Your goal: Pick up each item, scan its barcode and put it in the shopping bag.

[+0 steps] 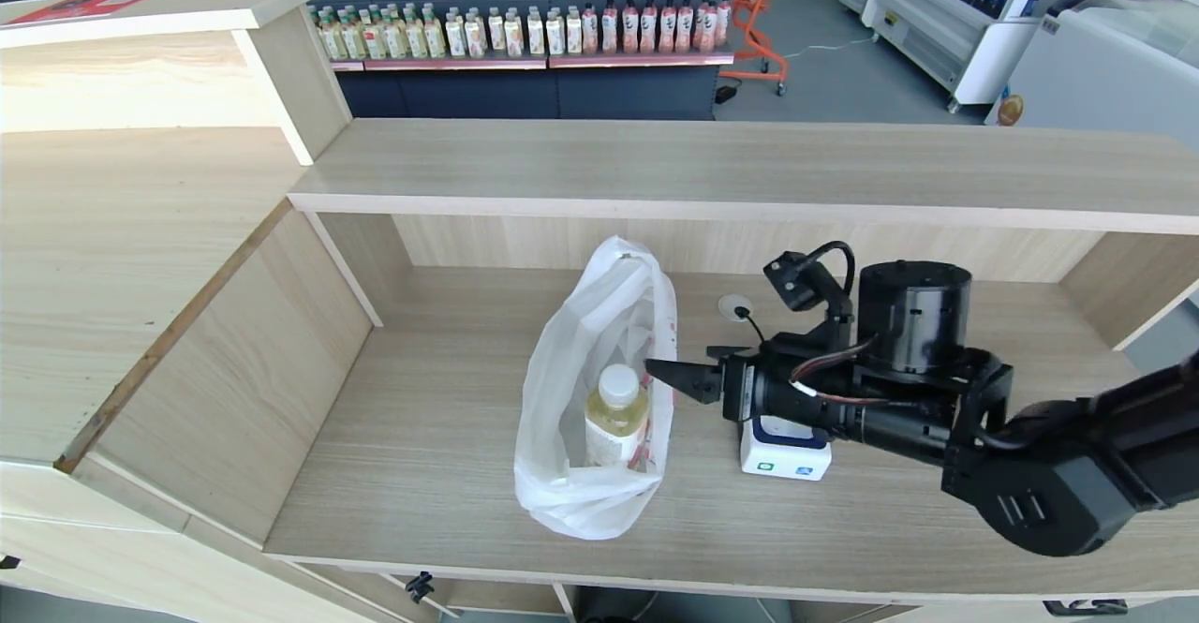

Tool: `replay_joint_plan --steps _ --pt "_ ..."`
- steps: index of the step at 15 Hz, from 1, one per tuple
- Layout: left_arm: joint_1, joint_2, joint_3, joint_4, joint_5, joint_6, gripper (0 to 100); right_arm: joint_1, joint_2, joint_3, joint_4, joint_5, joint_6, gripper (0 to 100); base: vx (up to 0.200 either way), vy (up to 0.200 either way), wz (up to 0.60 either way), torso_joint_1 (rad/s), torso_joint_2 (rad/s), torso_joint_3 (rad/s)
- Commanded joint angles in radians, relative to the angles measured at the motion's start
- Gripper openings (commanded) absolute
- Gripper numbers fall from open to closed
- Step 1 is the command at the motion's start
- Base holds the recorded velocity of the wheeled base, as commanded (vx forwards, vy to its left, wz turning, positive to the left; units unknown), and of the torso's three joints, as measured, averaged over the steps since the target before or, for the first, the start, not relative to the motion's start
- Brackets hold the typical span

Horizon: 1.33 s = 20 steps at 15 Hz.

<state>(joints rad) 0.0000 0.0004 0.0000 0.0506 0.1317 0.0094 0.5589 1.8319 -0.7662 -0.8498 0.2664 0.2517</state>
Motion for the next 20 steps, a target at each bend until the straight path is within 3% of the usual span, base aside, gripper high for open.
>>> replay_joint_plan --steps 1,4,5,7,12,14,17,20 --pt "0.0 0.0 0.0 0.0 0.0 0.0 100 -0.051 -0.306 0.122 0.08 -0.001 0.017 100 0.0 0.0 0.0 0.0 0.0 0.0" --pt "0.0 0.0 0.0 0.0 0.0 0.0 100 -0.234 -0.479 0.133 0.354 -0.007 -0.157 100 0.0 0.0 0.0 0.0 0.0 0.0" --pt "0.0 0.0 0.0 0.0 0.0 0.0 100 -0.372 -0.514 0.145 0.433 -0.007 -0.282 100 0.0 0.0 0.0 0.0 0.0 0.0" --pt "0.0 0.0 0.0 0.0 0.0 0.0 100 -0.458 -0.522 0.171 0.429 -0.009 -0.348 100 0.0 0.0 0.0 0.0 0.0 0.0" --pt "0.0 0.0 0.0 0.0 0.0 0.009 100 -0.498 -0.589 0.205 0.436 -0.012 -0.353 100 0.0 0.0 0.0 0.0 0.0 0.0" --pt "0.0 0.001 0.0 0.0 0.0 0.009 100 -0.501 -0.622 0.238 0.437 -0.016 -0.353 100 0.0 -0.2 0.0 -0.002 0.0 0.005" --pt "0.0 0.001 0.0 0.0 0.0 -0.005 100 -0.501 -0.643 0.246 0.515 -0.121 -0.336 100 0.0 -0.2 0.0 0.012 0.0 0.004" --pt "0.0 0.001 0.0 0.0 0.0 -0.006 100 -0.501 -0.652 0.243 0.526 -0.128 -0.304 100 0.0 -0.2 0.0 -0.006 0.0 0.002"
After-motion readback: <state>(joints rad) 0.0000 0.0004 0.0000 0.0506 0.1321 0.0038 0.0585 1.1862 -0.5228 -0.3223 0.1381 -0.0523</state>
